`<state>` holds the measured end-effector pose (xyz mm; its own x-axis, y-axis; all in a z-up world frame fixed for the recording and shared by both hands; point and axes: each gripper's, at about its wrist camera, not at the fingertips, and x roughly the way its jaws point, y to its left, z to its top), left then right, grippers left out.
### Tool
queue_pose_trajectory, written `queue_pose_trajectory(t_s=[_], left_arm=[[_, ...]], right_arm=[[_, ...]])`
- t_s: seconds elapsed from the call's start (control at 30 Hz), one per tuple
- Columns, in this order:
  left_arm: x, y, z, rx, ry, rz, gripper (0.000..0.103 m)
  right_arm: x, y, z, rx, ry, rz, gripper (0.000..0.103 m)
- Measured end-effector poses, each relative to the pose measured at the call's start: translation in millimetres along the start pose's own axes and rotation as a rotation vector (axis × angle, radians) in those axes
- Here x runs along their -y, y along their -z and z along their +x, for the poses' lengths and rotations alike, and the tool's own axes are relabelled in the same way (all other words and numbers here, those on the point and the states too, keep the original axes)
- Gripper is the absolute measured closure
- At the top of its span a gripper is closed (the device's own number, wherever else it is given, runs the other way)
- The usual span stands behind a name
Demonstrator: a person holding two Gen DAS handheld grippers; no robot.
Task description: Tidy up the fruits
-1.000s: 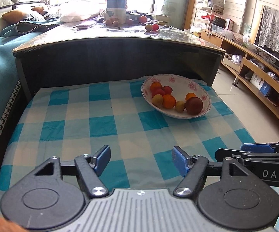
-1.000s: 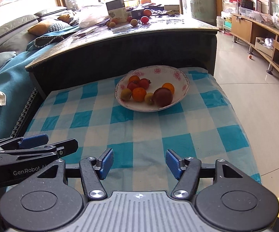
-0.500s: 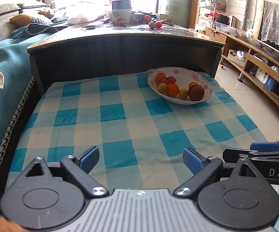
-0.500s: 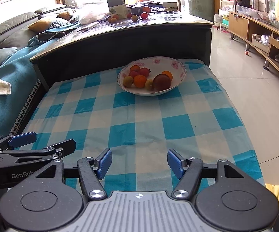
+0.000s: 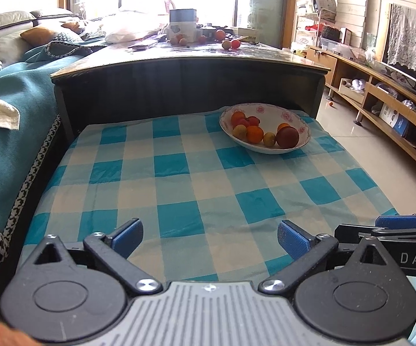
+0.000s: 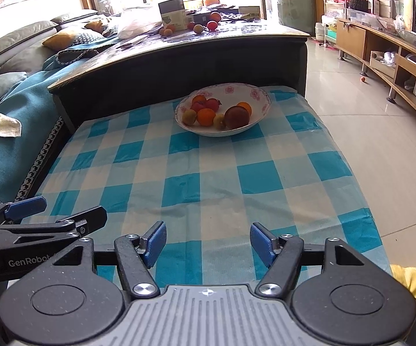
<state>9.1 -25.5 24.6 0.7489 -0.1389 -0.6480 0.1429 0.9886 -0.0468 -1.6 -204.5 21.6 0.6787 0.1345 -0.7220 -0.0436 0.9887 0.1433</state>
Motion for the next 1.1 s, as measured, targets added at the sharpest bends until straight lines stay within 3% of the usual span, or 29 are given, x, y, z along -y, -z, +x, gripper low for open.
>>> queue_pose_trajectory(t_s=[1.1], left_arm=[[-4, 23, -13, -0.048, -0.007, -0.009, 0.000]], right_arm=[[-8, 20, -4, -0.042, -0.008, -0.026, 0.043]])
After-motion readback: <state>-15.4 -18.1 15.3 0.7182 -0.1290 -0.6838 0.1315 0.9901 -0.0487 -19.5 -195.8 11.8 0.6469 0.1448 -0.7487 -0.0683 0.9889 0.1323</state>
